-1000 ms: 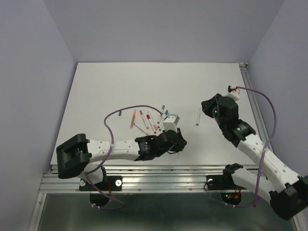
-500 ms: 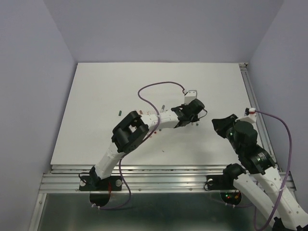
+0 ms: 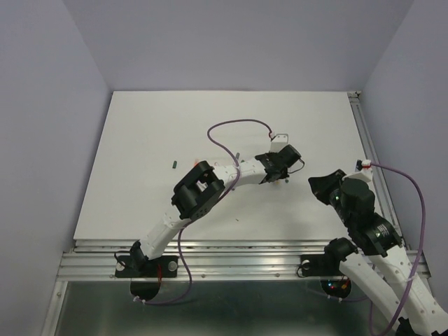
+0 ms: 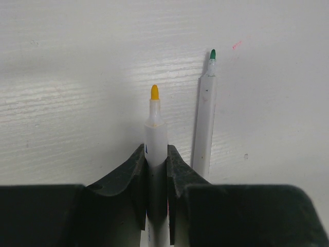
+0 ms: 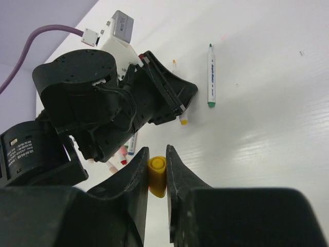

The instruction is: Open the pen caps

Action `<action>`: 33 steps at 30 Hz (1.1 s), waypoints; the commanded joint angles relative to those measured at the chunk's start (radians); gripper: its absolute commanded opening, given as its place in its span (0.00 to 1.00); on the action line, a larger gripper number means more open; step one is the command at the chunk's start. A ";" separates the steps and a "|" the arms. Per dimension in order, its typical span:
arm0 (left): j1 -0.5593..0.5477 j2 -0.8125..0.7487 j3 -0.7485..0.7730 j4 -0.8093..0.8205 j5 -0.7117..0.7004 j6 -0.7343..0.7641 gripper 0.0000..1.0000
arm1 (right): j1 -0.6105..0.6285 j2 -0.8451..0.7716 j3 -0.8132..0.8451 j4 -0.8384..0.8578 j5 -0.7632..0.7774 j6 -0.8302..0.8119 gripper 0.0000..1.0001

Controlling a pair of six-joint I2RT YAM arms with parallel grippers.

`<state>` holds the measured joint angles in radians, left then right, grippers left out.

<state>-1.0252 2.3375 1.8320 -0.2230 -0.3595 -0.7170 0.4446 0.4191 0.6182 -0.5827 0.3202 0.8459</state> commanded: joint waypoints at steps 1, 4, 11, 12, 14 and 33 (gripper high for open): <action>0.002 0.006 0.066 -0.030 -0.007 0.025 0.19 | -0.001 -0.006 -0.021 -0.012 0.039 0.012 0.02; 0.002 -0.006 0.058 -0.026 0.007 0.037 0.26 | -0.001 0.000 -0.015 -0.019 0.039 0.010 0.02; 0.004 -0.058 0.016 0.000 0.014 0.062 0.47 | -0.001 0.009 -0.009 -0.035 0.056 0.016 0.05; 0.002 -0.070 0.006 0.002 0.011 0.060 0.47 | -0.001 0.009 -0.009 -0.039 0.057 0.015 0.05; 0.004 -0.079 0.000 0.004 0.008 0.063 0.48 | -0.001 0.009 -0.003 -0.040 0.060 0.015 0.05; 0.004 -0.742 -0.502 0.060 -0.192 0.035 0.48 | -0.001 0.240 0.074 0.135 -0.242 -0.129 0.05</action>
<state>-1.0252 1.7542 1.4498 -0.1673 -0.4324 -0.6373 0.4446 0.5873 0.6273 -0.5732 0.2199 0.7734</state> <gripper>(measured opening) 0.473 0.207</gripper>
